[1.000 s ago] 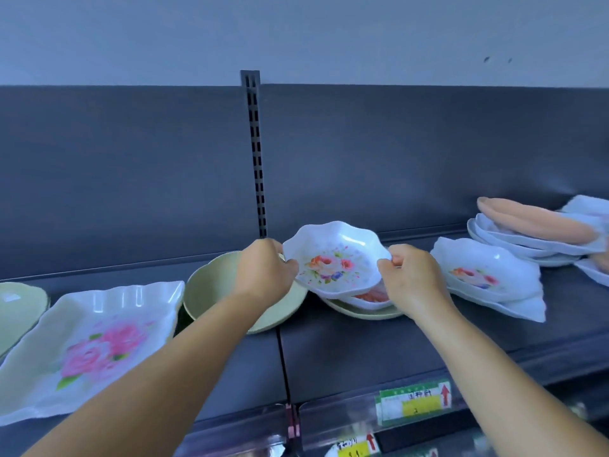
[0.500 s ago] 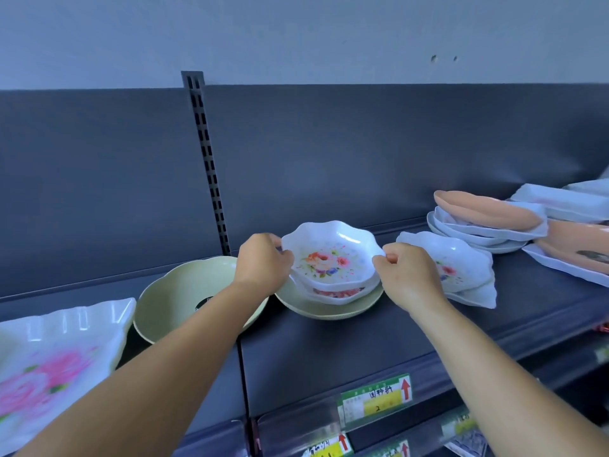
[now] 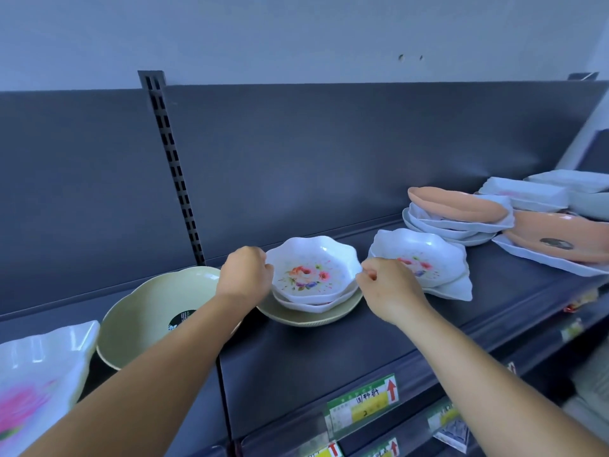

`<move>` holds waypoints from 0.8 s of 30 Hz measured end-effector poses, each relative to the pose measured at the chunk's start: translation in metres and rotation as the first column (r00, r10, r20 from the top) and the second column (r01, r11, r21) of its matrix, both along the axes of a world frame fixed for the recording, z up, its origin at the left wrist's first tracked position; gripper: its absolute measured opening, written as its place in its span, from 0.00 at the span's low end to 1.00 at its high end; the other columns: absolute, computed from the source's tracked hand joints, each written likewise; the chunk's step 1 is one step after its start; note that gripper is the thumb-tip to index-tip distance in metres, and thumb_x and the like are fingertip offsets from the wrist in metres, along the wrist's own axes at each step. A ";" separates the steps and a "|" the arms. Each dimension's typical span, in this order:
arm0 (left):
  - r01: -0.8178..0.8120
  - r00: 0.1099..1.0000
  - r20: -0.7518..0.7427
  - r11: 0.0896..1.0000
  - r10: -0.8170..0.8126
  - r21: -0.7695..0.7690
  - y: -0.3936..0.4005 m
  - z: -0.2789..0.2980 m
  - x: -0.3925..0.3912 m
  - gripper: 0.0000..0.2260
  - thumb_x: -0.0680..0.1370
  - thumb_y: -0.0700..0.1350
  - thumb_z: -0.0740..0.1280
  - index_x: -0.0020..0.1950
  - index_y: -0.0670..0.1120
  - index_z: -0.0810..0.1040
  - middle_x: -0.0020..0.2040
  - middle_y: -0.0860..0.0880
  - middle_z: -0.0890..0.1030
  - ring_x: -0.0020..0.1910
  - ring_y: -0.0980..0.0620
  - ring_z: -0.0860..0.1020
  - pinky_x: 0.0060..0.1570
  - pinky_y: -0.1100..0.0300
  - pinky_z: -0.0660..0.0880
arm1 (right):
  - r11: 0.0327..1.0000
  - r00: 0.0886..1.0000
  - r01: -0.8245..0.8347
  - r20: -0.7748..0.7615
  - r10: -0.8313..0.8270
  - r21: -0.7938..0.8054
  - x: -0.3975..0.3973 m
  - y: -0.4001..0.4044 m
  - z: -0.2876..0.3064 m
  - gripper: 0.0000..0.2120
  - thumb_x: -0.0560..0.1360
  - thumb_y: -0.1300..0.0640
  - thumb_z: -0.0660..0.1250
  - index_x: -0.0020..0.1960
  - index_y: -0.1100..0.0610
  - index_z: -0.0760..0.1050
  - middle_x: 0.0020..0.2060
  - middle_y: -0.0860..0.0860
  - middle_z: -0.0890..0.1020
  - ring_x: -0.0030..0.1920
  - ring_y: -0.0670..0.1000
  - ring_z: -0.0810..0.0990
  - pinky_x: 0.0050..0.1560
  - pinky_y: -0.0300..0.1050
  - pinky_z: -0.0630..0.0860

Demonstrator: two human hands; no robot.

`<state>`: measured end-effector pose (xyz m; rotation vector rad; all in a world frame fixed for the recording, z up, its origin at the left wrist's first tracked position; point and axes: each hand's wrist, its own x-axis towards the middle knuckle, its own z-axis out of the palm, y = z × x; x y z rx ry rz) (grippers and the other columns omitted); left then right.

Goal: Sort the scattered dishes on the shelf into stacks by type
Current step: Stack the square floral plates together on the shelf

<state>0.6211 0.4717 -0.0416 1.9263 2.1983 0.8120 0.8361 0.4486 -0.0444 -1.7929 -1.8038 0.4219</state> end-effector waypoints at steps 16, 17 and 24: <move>0.106 0.992 -0.071 0.993 -0.109 -0.048 0.008 0.002 -0.009 0.19 0.76 0.38 0.62 0.28 0.45 0.57 0.26 0.49 0.61 0.29 0.42 0.61 0.28 0.60 0.58 | 0.994 0.994 0.104 0.038 -0.105 0.038 0.010 -0.015 -0.003 0.09 0.78 0.56 0.58 0.52 0.53 0.76 0.46 0.52 0.79 0.51 0.58 0.75 0.49 0.47 0.72; 0.114 0.989 -0.089 0.992 -0.119 -0.059 0.008 0.002 -0.008 0.19 0.76 0.38 0.62 0.28 0.45 0.57 0.27 0.49 0.61 0.30 0.40 0.62 0.29 0.59 0.58 | 0.987 0.985 0.160 0.055 -0.162 0.035 0.017 -0.014 -0.002 0.14 0.79 0.55 0.58 0.62 0.55 0.75 0.56 0.54 0.78 0.59 0.58 0.74 0.56 0.48 0.72; 0.096 0.988 -0.116 0.994 -0.101 -0.049 0.009 -0.001 -0.005 0.18 0.76 0.39 0.63 0.30 0.45 0.58 0.27 0.49 0.61 0.28 0.50 0.59 0.26 0.60 0.56 | 0.879 0.869 0.476 0.171 -0.463 -0.037 0.079 -0.003 0.005 0.18 0.80 0.53 0.57 0.65 0.63 0.69 0.64 0.62 0.69 0.63 0.62 0.69 0.53 0.48 0.69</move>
